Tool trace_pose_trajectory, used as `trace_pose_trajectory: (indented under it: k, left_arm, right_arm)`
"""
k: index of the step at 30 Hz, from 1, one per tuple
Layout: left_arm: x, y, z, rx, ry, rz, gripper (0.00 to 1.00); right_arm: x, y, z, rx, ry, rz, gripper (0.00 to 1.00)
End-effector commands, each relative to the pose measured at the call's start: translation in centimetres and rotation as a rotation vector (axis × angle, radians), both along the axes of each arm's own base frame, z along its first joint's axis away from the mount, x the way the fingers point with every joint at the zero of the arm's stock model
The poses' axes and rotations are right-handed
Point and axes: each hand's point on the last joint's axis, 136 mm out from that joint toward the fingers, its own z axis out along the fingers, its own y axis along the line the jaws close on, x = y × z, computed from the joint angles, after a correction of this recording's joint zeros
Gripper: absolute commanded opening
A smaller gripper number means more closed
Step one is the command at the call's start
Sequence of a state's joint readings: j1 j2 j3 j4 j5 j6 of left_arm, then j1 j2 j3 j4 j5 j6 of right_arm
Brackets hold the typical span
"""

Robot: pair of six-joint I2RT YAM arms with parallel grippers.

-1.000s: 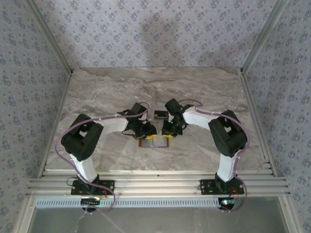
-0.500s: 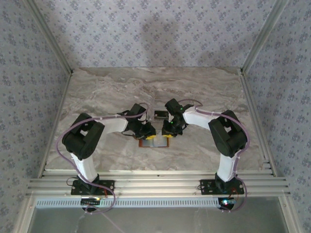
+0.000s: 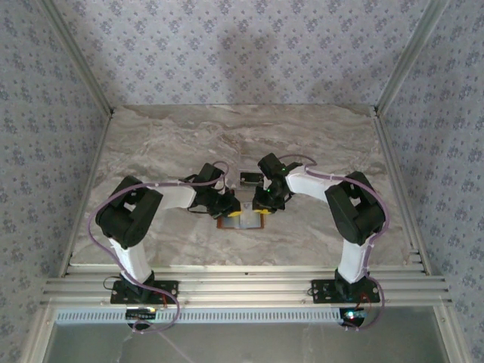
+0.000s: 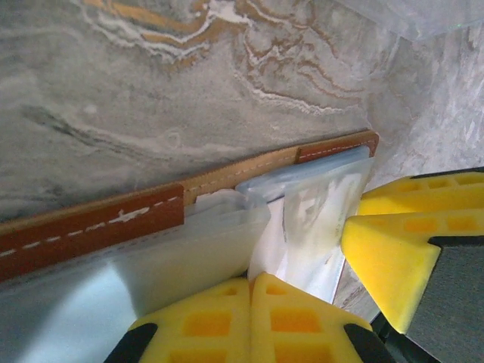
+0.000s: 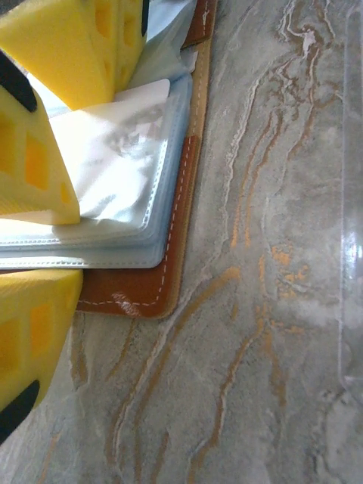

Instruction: Take the credit cards out of the card holder

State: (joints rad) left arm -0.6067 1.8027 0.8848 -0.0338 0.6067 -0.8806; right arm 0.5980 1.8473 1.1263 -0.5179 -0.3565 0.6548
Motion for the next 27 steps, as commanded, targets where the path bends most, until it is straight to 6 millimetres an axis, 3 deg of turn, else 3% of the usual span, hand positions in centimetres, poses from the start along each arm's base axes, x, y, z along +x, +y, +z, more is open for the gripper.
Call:
trace_pose_trajectory:
  k: [1, 17, 27]
  left_arm:
    - [0.0, 0.6, 0.4, 0.033, -0.053, -0.015, 0.03]
    - [-0.4, 3.0, 2.6, 0.137, -0.100, -0.107, 0.01]
    - [-0.1, 4.7, 5.5, 0.253, -0.177, -0.176, 0.01]
  right_arm:
    - [-1.5, -1.5, -2.0, -0.070, 0.051, 0.001, 0.27]
    - [-1.3, -2.5, -1.6, -0.088, 0.037, -0.011, 0.28]
    - [-1.0, -2.3, -0.7, -0.078, 0.024, -0.009, 0.28]
